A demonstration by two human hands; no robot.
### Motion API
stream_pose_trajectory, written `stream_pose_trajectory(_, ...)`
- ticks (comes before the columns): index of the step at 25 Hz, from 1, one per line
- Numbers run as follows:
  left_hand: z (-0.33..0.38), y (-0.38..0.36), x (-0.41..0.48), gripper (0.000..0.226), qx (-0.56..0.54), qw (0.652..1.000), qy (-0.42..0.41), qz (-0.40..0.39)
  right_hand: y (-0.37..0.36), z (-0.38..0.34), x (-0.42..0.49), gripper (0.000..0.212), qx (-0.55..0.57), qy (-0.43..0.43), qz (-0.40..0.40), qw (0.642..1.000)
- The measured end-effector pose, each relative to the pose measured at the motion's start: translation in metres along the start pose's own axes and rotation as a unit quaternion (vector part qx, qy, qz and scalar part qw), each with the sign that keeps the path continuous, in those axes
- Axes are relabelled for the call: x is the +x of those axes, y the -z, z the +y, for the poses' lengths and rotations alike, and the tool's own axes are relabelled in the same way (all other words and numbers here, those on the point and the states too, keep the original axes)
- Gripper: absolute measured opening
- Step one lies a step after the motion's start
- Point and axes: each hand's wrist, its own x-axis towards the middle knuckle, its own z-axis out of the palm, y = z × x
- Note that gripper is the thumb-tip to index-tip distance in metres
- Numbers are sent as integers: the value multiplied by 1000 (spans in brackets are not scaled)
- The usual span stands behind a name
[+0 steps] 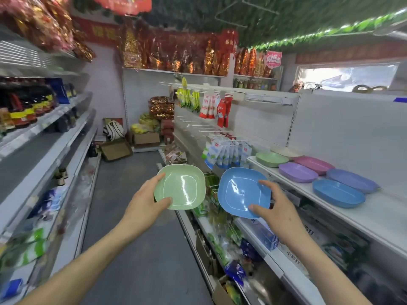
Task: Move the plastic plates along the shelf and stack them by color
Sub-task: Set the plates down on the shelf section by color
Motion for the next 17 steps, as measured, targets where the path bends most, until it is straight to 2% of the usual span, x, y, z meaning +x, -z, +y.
stream_pose_trajectory(7, -11, -24, 101, 72, 8, 999, -25, -21, -22, 17, 83, 65, -10, 4, 22, 1000)
stream_pose_trajectory(13, 12, -46, 209, 74, 23, 996, -78, -34, 1, 32, 155, 69, -41, 1, 81, 996)
stream_pose_trajectory(17, 26, -96, 254, 72, 0, 990, -117, -77, 20, 51, 171, 69, -65, -27, 121, 990)
